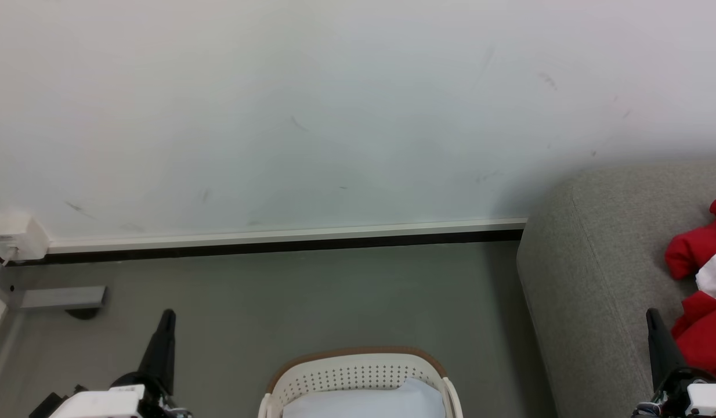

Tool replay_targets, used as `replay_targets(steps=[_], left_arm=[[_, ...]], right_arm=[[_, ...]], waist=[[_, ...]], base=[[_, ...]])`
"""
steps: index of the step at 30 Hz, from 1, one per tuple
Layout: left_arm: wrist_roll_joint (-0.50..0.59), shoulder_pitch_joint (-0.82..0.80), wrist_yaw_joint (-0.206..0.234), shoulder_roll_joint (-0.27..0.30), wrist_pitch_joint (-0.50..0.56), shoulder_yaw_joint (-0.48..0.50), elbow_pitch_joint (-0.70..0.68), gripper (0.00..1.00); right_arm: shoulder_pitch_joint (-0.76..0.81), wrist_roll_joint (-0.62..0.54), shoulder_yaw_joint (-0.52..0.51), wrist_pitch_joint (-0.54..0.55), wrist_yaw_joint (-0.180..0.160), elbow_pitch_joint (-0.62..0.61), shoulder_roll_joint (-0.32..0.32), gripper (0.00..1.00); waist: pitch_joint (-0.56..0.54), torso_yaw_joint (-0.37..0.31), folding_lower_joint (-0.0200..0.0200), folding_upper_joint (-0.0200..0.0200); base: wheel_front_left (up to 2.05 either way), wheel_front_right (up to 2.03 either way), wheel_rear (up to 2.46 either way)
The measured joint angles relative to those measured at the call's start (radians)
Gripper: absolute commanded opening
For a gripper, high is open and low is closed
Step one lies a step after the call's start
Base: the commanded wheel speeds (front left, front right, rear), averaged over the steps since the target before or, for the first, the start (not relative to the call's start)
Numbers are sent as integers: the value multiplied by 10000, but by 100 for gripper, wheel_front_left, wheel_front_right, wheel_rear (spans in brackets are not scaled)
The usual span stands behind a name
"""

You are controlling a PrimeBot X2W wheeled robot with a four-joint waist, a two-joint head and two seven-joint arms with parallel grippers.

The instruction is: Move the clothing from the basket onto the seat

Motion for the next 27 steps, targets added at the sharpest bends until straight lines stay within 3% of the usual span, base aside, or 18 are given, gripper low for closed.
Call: replay_targets(steps=[27], left_arm=[[0,-1,0,0,0,2,0,0]], right_arm=[[-1,-2,-2,0,0,0,2,0]], waist=[[0,0,0,0]], base=[[0,0,0]])
